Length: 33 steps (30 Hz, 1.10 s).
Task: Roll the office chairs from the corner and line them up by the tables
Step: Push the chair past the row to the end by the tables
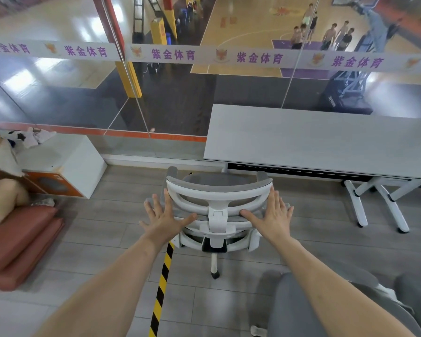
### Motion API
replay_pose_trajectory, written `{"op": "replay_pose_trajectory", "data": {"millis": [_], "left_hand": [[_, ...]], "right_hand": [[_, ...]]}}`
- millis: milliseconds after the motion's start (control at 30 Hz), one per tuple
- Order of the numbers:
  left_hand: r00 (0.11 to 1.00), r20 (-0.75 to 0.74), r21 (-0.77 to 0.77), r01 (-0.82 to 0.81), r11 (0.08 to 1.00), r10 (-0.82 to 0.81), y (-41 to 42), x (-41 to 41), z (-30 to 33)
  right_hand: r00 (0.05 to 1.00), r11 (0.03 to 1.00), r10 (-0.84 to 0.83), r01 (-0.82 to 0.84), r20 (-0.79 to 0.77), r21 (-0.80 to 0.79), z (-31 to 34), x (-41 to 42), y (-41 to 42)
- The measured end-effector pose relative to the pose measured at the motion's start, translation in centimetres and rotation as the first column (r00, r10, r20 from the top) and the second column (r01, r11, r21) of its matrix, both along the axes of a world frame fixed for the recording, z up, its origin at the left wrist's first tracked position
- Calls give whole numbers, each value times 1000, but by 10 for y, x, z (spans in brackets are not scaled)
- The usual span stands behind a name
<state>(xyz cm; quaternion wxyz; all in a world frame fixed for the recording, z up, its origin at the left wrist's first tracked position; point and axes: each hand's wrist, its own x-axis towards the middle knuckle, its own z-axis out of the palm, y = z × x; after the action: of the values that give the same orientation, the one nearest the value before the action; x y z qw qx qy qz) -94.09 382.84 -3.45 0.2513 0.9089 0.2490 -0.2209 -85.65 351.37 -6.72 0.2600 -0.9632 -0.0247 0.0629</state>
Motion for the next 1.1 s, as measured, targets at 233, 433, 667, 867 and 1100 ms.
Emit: {"op": "replay_pose_trajectory", "data": {"millis": [233, 433, 667, 867, 1100], "left_hand": [[1000, 0, 8, 21, 1000, -21, 13, 5, -3], [999, 12, 9, 37, 999, -37, 14, 6, -4], [999, 23, 41, 47, 998, -48, 16, 6, -2], [998, 6, 56, 55, 997, -56, 18, 6, 1], [999, 14, 147, 48, 988, -51, 9, 5, -2]], "right_hand": [[1000, 999, -26, 26, -1, 23, -2, -4, 7], [1000, 1000, -21, 21, -18, 6, -2, -4, 6], [999, 999, -22, 21, -45, -28, 1, -6, 9], [998, 999, -9, 6, -62, -52, -1, -6, 9], [998, 999, 20, -22, -51, -48, -1, -4, 7]]}}
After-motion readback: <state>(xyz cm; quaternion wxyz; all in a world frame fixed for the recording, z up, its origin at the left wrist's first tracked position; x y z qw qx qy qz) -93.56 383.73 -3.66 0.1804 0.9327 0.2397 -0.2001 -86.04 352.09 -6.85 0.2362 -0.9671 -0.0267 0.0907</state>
